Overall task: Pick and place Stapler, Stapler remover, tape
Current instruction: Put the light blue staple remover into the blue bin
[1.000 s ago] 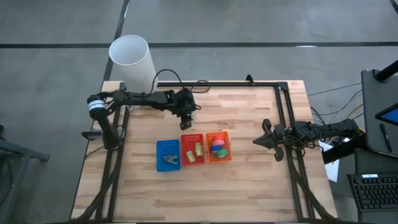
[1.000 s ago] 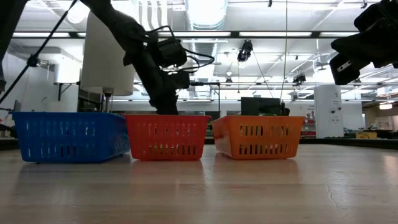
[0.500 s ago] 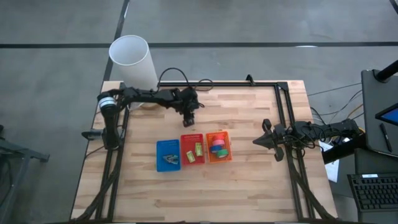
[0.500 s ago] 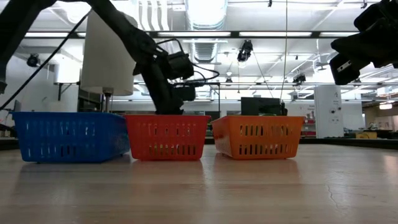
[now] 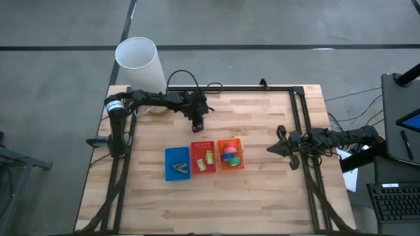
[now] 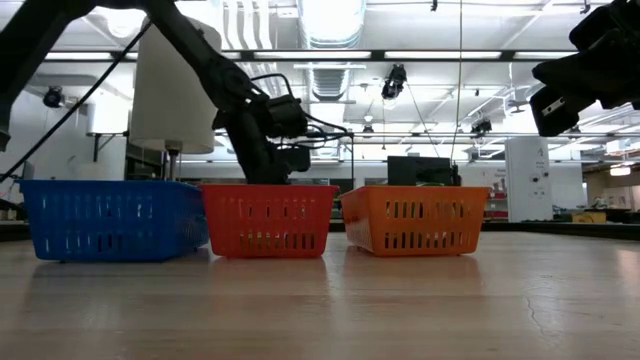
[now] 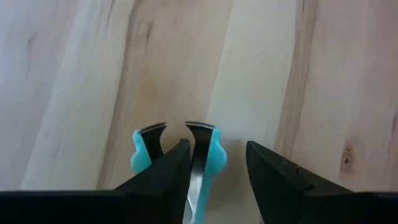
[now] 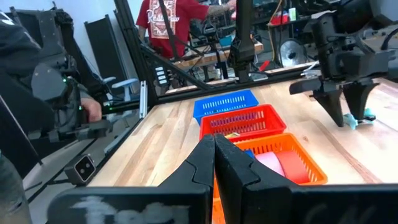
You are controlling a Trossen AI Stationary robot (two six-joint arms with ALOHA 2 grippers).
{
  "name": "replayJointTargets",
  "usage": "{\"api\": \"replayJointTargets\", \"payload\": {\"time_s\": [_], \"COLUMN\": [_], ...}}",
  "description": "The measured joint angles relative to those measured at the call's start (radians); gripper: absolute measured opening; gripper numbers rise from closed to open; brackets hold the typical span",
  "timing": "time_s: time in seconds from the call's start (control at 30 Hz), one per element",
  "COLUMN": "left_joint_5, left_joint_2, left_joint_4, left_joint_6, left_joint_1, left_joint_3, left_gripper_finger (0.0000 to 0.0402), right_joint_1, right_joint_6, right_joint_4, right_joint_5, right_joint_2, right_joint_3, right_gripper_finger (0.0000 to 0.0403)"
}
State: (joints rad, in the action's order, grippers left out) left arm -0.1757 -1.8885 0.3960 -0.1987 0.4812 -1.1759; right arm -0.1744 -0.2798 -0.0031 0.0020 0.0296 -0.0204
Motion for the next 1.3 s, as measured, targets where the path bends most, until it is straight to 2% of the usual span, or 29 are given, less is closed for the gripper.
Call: {"api": "replayJointTargets", "payload": {"time_s": [0.37,0.63,0.77,0.97,1.13,1.3], "left_joint_5": [-0.007,-0.018,-0.071,-0.21,-0.208,-0.189], "left_joint_2": [-0.001,0.016,0.056,0.19,0.323,0.432], "left_joint_4": [0.018,0.171,0.287,0.417,0.526,0.617], "left_joint_6": [0.034,0.061,0.06,0.105,0.143,0.2], "left_joint_1": [-0.001,-0.001,-0.003,-0.011,-0.066,-0.175], "left_joint_3": [-0.011,-0.081,-0.112,-0.113,-0.113,-0.112], "left_gripper_finger": [0.0036,0.0044,0.0058,0.0037,0.005,0.0064], "right_joint_1": [0.0,0.0,0.0,0.0,0.0,0.0], "right_joint_6": [0.0,0.0,0.0,0.0,0.0,0.0], "right_joint_4": [-0.004,-0.007,-0.009,-0.009,-0.01,-0.017], "right_joint_5": [0.0,0.0,0.0,0.0,0.0,0.0], "right_joint_2": [0.003,0.003,0.004,0.005,0.005,0.005], "right_joint_3": [0.0,0.0,0.0,0.0,0.0,0.0], "right_gripper_finger": [0.0008,0.0008,0.0008,0.0008,0.0008,0.0008]}}
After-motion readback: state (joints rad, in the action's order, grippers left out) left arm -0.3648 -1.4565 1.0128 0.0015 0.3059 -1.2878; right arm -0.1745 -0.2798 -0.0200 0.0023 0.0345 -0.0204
